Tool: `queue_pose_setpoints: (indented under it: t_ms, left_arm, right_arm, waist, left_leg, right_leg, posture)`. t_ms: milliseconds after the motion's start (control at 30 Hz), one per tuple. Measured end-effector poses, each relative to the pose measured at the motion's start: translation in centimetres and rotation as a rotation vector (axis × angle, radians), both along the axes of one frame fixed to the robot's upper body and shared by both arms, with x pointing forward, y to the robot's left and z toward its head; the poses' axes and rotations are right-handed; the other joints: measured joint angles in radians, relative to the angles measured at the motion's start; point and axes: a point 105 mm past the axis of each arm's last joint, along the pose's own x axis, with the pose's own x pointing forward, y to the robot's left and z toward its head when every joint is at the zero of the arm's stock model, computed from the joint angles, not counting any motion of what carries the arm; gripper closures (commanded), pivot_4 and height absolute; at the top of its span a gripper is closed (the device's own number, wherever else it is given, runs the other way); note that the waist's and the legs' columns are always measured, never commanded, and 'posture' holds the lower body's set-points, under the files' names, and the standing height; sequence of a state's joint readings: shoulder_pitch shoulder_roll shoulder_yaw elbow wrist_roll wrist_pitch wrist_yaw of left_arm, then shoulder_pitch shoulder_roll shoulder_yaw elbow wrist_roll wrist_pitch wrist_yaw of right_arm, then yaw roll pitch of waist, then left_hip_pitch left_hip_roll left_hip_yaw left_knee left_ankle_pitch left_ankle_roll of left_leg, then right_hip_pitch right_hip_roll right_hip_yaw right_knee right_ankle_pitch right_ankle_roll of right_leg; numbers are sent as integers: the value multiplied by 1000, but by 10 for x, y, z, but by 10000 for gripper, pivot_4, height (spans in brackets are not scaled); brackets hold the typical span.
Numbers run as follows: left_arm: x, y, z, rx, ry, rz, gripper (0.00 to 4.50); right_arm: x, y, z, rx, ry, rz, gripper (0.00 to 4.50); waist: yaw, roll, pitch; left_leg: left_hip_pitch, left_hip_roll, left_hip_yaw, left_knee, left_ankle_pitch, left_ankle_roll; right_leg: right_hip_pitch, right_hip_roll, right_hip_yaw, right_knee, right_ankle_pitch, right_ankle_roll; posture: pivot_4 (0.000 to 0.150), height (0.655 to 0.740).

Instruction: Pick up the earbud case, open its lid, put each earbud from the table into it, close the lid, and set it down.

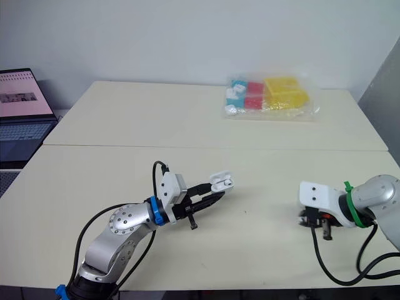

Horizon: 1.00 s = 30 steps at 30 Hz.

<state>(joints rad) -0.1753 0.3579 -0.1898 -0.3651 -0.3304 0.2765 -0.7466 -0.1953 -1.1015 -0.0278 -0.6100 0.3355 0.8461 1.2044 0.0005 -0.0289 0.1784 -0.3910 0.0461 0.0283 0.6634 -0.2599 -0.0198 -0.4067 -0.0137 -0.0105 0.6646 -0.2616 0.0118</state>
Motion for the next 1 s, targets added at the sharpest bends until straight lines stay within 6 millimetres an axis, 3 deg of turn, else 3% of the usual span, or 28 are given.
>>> queue_pose_setpoints:
  t_ms: [100,167,267,367,533,800,1000]
  left_arm:
    - [5,-8,11,-44,-30,-1,37078]
    - [6,-10,14,-56,-37,-2,37078]
    - [8,-11,14,-66,-37,-3,37078]
    - [12,-12,14,-66,-34,-5,37078]
    - [16,-12,14,-60,-35,-6,37078]
    - [18,-13,16,-55,-42,-17,37078]
    - [18,-13,16,-52,-42,-19,37078]
  right_arm:
    - [-4,42,31,313,-77,34,41122]
    - [-7,54,45,434,-103,37,41122]
    - [-8,64,55,537,-113,13,41122]
    - [4,82,72,760,-192,-67,41122]
    - [17,99,81,913,-260,-180,41122]
    - [29,121,64,891,-299,-225,41122]
    - [37,115,62,880,-366,-253,41122]
  waist:
    - [0,0,0]
    - [0,0,0]
    - [0,0,-1]
    - [-2,0,-1]
    - [-2,0,-1]
    - [-3,0,-1]
    - [-3,0,-1]
  left_leg:
    - [0,-1,-1,1,0,0]
    - [0,-1,-1,1,0,0]
    - [-1,-1,0,1,0,0]
    - [0,-1,-1,1,0,0]
    - [-1,-1,-1,0,0,0]
    - [-1,0,-1,0,0,0]
    - [-1,0,-1,0,0,0]
  right_leg:
    - [0,1,0,1,0,0]
    - [0,1,0,1,0,0]
    - [0,1,0,0,1,0]
    - [0,2,0,1,1,0]
    - [-1,3,1,1,1,0]
    - [-1,3,0,0,1,0]
    - [-1,3,0,0,1,0]
  posture:
    - [1500,7378]
    - [1500,7378]
    - [1500,7378]
    - [1500,7378]
    - [1500,7378]
    - [1500,7378]
    - [1500,7378]
